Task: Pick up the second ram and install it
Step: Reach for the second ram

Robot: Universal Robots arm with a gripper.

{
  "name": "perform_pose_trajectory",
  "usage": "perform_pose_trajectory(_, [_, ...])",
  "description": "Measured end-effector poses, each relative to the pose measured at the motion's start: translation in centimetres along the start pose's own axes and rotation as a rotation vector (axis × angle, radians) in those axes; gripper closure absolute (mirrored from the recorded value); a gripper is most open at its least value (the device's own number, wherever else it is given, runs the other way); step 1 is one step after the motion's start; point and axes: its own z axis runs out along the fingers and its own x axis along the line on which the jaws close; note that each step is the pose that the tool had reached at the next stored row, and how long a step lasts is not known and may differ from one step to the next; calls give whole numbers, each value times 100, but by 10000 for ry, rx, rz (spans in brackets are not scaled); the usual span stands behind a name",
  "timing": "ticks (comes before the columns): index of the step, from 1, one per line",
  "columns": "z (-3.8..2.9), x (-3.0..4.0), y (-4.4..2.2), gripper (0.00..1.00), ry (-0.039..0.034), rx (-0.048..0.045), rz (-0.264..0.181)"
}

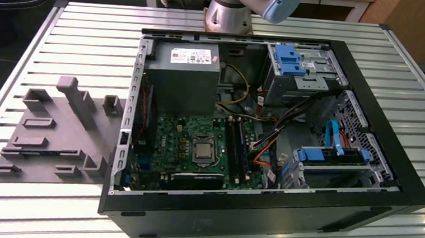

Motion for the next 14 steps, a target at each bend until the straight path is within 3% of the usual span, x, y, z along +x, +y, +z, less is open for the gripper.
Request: perform_pose_trajectory(14, [14,12,-27,89,0,0,0])
